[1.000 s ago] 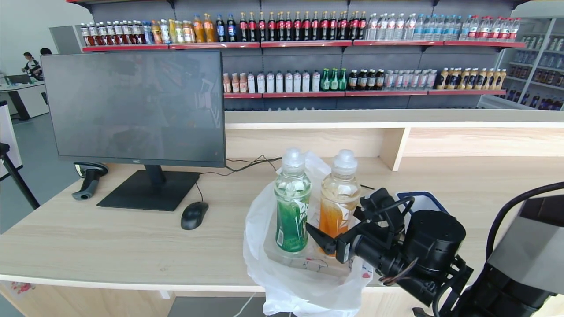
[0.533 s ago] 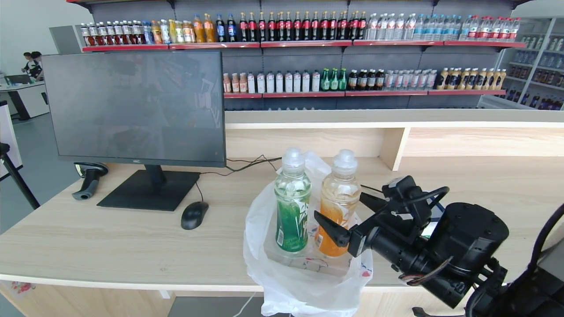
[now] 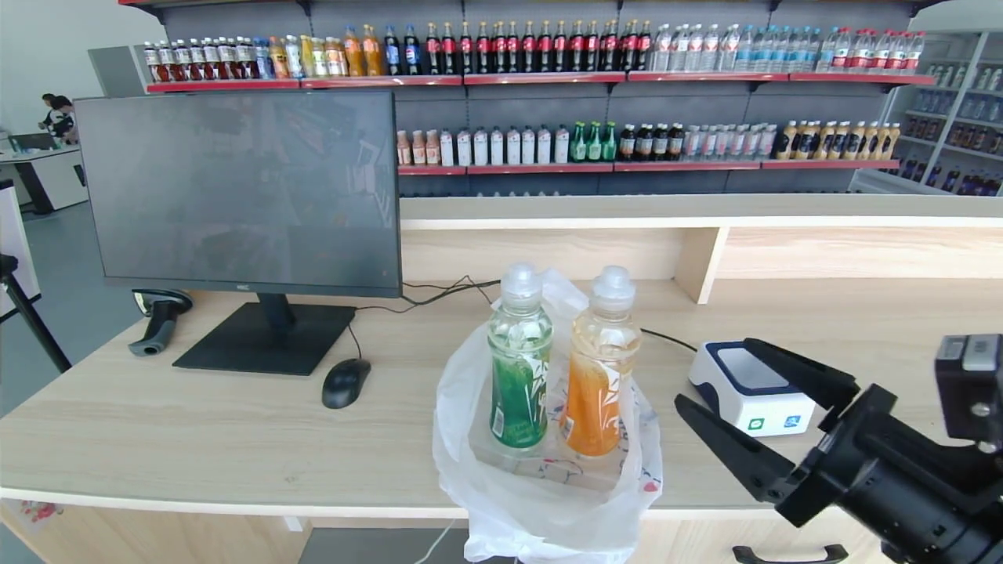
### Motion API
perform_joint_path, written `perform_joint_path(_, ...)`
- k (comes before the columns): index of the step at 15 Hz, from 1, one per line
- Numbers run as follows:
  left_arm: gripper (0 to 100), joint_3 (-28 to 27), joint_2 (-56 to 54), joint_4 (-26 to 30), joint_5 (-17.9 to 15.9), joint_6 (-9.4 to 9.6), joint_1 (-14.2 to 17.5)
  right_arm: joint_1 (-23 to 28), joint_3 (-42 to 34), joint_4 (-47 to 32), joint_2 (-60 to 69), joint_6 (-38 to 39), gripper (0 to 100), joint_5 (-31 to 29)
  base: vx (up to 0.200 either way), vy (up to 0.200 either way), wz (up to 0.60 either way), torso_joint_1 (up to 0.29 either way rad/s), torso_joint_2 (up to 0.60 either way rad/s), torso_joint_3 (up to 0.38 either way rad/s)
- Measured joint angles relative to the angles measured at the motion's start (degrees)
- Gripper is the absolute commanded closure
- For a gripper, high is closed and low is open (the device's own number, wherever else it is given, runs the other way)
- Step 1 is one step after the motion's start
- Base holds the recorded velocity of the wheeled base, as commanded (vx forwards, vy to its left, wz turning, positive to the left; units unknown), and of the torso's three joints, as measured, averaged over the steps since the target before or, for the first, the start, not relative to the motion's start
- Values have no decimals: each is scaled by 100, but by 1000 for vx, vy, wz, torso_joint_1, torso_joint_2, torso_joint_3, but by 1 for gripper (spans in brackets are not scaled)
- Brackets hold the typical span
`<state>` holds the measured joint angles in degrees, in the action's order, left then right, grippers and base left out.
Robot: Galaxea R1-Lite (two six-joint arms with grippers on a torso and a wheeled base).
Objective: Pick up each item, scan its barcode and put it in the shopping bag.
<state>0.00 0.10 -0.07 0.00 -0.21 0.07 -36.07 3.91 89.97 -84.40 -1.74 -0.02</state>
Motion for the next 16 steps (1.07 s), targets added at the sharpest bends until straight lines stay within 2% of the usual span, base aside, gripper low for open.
perform_joint_path(2,0,0,0,0,0,7,2,11,-229,-148,998,-17,0,-9,0,0,0,0,0,0)
perform_joint_path(3,0,0,0,0,0,5,2,18,-277,-523,1423,-49,0,-7,0,0,0,0,0,0)
perform_joint_path(4,0,0,0,0,0,2,2,22,-317,-1330,1952,-118,0,-2,0,0,0,0,0,0)
perform_joint_path(8,0,0,0,2,0,-4,0,-50,-361,-5515,4280,-405,0,34,0,0,0,0,0,0)
perform_joint_path(10,0,0,0,7,0,-22,2,-83,-367,-7119,5285,-482,0,40,0,0,0,0,0,0)
perform_joint_path(12,0,0,0,7,0,-22,2,-98,-378,-8376,6182,-534,0,29,0,0,0,0,0,0)
perform_joint_path(13,0,0,0,7,0,-22,2,-85,-375,-8693,6527,-572,0,10,0,0,0,0,0,0)
perform_joint_path(16,0,0,0,7,0,-22,2,0,-334,-8924,7051,-884,0,213,0,0,0,0,0,0)
